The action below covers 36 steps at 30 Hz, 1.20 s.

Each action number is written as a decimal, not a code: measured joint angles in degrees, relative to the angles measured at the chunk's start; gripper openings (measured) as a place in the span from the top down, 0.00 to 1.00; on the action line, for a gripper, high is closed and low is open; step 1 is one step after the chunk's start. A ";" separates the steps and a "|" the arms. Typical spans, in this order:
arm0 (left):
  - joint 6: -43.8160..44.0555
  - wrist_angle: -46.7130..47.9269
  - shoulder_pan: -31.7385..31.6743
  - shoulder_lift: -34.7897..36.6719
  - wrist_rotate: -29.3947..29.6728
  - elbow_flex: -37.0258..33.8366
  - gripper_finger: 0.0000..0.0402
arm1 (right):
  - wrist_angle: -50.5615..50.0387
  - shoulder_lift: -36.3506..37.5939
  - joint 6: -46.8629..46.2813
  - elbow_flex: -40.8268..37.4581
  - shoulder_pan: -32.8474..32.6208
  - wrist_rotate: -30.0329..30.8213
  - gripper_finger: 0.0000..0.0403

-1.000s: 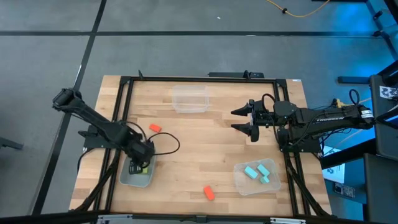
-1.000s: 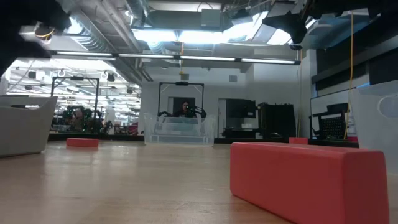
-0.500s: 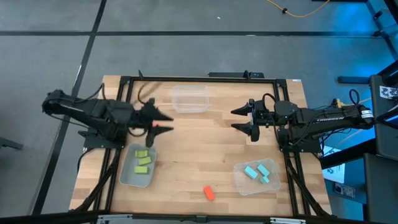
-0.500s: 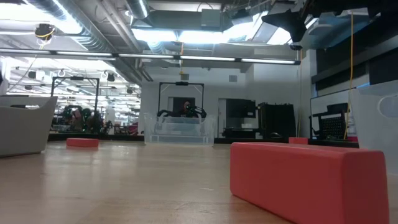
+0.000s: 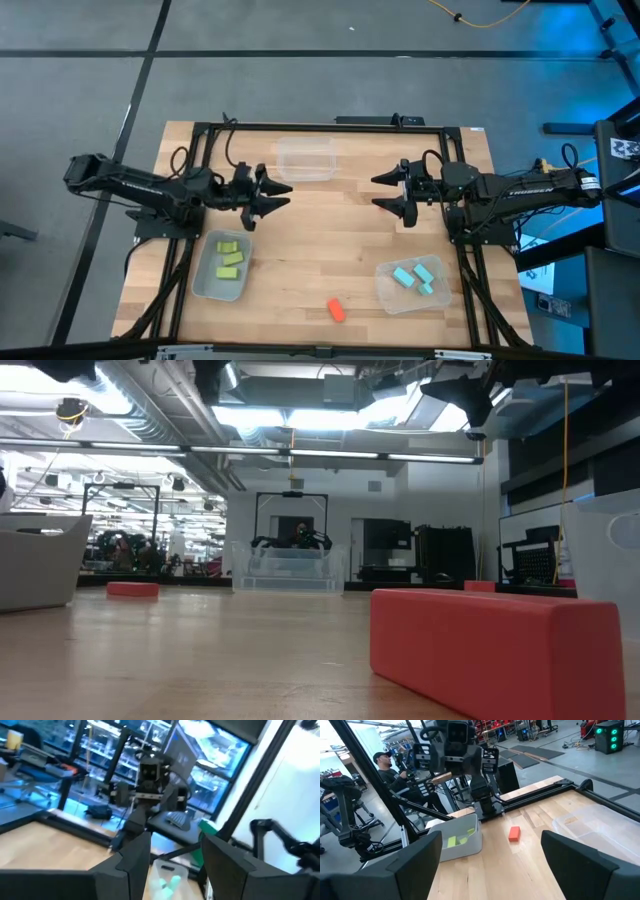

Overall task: Sort & place blocks by color
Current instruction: Put the top right orange square block into the top transparent bin

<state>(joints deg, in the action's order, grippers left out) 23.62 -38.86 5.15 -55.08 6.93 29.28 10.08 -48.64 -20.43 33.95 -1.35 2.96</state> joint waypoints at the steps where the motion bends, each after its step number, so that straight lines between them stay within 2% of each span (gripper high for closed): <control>1: -0.49 0.07 0.00 -0.01 0.46 -0.48 0.58 | -0.01 0.00 0.09 0.00 0.00 0.00 0.15; 7: -6.18 0.31 0.00 -0.01 0.96 -0.73 0.58 | -0.03 0.00 0.12 0.00 0.00 0.00 0.15; 17: -6.67 0.61 0.00 -0.06 1.08 -0.73 0.58 | -0.02 0.00 0.10 0.00 -0.02 0.00 0.15; 23: -6.67 0.60 0.00 -0.06 1.08 -0.73 0.58 | -1.00 0.00 -9.98 0.18 0.36 2.02 0.15; 26: -6.69 0.60 0.00 -0.06 1.08 -0.73 0.58 | -13.29 -0.51 -15.87 3.93 1.52 3.90 0.15; 32: -6.69 0.67 0.00 -0.06 1.12 -0.73 0.58 | -50.00 -7.69 -33.38 16.61 7.15 6.62 0.15; 36: -6.69 0.68 0.00 -0.06 1.38 -0.73 0.58 | -60.55 -13.41 -39.88 19.23 10.62 6.60 0.15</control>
<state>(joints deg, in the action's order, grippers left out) 16.93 -38.17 5.15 -55.13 8.32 28.56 -50.47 -62.05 -60.31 53.19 9.27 9.56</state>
